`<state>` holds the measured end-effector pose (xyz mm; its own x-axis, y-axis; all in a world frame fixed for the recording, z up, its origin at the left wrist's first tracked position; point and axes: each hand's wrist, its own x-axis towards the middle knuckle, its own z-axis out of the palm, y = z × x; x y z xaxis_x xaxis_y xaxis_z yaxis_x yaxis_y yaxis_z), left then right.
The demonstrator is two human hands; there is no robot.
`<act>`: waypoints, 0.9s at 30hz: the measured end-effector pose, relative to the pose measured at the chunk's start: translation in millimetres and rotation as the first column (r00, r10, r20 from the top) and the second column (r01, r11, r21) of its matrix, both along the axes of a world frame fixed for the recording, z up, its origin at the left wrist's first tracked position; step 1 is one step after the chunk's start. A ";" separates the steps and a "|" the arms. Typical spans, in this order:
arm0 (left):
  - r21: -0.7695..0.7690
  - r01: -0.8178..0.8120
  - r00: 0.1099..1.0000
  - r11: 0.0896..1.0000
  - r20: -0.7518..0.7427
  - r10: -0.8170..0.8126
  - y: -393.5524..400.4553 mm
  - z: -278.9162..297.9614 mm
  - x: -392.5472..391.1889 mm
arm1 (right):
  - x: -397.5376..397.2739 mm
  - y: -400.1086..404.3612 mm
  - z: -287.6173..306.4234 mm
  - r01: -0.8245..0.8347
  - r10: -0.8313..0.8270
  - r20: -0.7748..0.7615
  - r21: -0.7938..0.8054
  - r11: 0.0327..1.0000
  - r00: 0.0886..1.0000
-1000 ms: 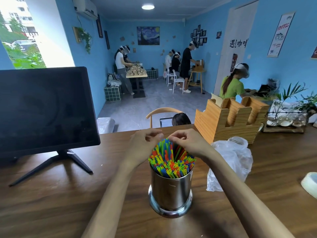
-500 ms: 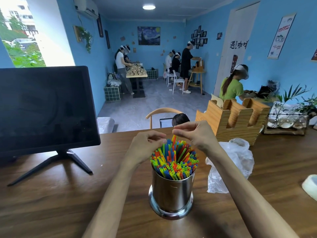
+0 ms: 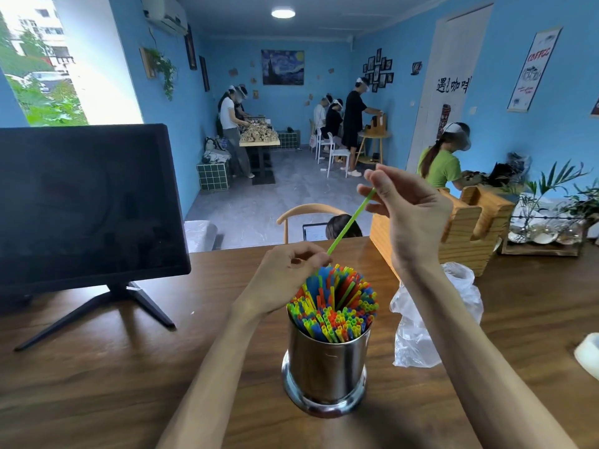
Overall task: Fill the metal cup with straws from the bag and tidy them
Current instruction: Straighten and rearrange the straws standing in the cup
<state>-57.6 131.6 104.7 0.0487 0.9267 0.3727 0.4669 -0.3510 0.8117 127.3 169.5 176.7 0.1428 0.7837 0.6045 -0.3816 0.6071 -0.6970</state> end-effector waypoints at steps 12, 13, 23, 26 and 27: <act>0.155 -0.417 0.636 0.896 0.754 0.166 -7.7 40.5 -30.8 | 11.6 17.9 -47.1 -0.040 0.117 0.380 -0.206 0.978 0.917; 0.190 -0.430 0.626 0.883 0.768 0.139 -7.6 42.1 -29.5 | 12.7 18.5 -52.0 -0.065 0.153 0.498 -0.190 0.980 0.854; 0.354 -0.350 0.794 0.868 0.603 0.075 -7.1 42.6 -7.0 | 23.6 28.5 -55.0 -0.035 0.185 0.741 -0.213 0.976 0.646; 0.368 -0.359 0.792 0.858 0.606 0.071 -7.7 41.2 -1.3 | 31.1 33.9 -53.1 0.037 0.238 0.805 -0.306 0.951 0.543; 0.381 -0.373 0.782 0.846 0.620 0.065 -8.5 42.0 0.4 | 32.4 34.5 -53.2 0.039 0.267 0.811 -0.335 0.942 0.520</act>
<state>-57.1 123.1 146.7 -0.4939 0.5897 0.6390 0.0901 -0.6962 0.7122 159.7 204.0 123.6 -0.4112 0.9002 0.1434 0.4197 0.3267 -0.8469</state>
